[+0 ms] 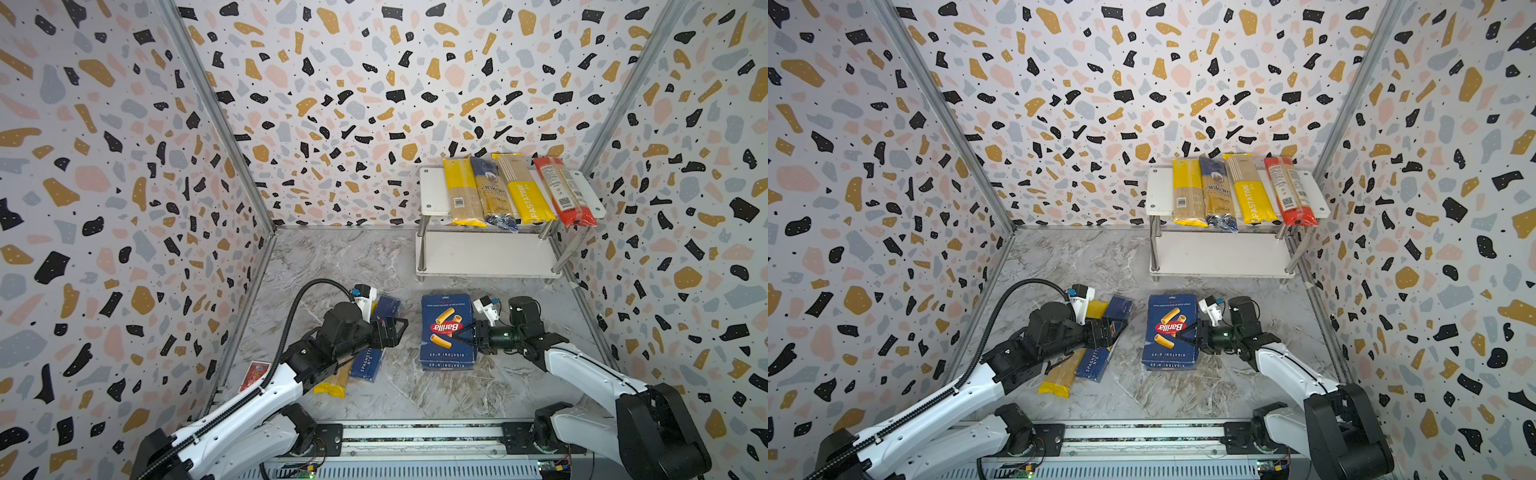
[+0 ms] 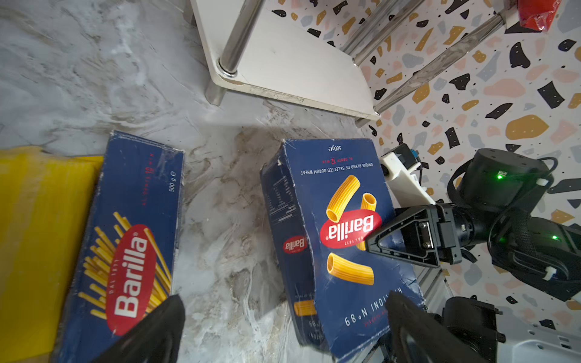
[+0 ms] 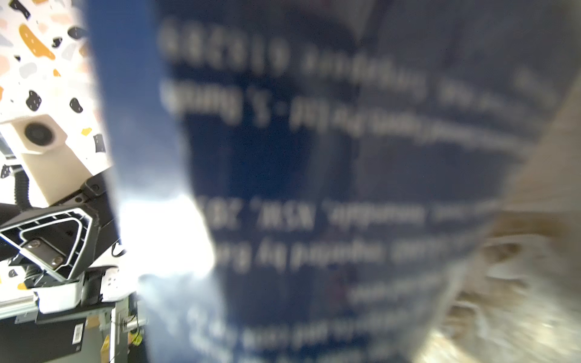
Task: Arrange pasta packages on shelves
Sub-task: Pick up the pasta box from the center of the table, then place the pasta box on the shelf.
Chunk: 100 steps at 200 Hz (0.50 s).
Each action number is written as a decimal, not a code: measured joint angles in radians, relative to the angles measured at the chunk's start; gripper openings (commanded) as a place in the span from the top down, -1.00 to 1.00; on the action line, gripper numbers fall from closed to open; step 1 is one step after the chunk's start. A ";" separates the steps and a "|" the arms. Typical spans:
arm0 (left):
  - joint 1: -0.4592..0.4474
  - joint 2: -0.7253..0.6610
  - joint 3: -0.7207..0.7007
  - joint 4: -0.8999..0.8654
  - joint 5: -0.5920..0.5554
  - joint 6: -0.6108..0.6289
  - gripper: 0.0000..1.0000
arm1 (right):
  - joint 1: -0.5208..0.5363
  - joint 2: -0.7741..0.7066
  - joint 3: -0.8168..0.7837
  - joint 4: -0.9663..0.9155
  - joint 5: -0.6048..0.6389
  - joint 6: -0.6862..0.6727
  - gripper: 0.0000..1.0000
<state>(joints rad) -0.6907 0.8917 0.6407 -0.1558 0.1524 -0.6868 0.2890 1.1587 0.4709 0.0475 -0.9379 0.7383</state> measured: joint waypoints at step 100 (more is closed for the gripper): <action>0.108 0.058 0.116 -0.077 0.079 0.093 -0.99 | -0.218 0.220 0.220 -0.038 -0.046 -0.114 0.03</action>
<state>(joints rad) -0.5831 0.9501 0.7563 -0.2325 0.2317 -0.5941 0.0711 1.3785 0.6914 0.0097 -0.9836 0.6243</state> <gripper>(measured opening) 0.994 0.524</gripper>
